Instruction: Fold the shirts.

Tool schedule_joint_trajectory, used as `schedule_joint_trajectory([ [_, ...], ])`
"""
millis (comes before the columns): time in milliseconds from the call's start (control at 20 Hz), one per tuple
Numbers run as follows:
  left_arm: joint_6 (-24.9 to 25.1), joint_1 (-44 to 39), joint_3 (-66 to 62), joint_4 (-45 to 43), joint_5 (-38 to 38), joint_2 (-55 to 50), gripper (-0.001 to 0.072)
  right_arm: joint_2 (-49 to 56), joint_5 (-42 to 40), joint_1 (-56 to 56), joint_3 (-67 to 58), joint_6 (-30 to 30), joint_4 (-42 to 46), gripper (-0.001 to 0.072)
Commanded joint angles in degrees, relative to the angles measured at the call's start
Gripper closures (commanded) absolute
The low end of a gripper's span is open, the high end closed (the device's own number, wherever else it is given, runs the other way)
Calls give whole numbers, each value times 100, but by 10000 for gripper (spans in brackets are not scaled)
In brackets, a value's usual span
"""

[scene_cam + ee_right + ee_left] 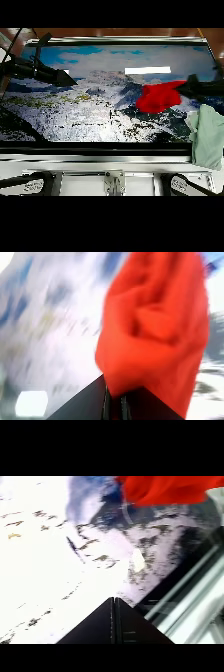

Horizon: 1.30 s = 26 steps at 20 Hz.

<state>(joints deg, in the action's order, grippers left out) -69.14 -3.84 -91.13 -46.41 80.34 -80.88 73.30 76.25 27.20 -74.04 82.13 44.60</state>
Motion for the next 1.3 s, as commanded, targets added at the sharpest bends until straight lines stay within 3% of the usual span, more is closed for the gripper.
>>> schedule_joint_trajectory([
  [0, -256, -9, 0, -675, -55, 0, 672, -245, 483, 1233, -595, 262, 765, 651],
  [300, -317, -13, 0, -673, 138, 2, 672, -245, -35, 2509, -721, 142, 802, 651],
  [550, -365, -13, 0, -673, 376, 2, 672, -240, -442, 2743, -1200, -33, 1211, 652],
  [800, -466, -13, 0, -669, 374, 2, 671, -238, 638, 2745, -1578, -7, 2920, 652],
  [1250, -365, -13, 0, -673, 374, 2, 672, -245, 2337, 2745, -439, 374, 4481, 651],
])
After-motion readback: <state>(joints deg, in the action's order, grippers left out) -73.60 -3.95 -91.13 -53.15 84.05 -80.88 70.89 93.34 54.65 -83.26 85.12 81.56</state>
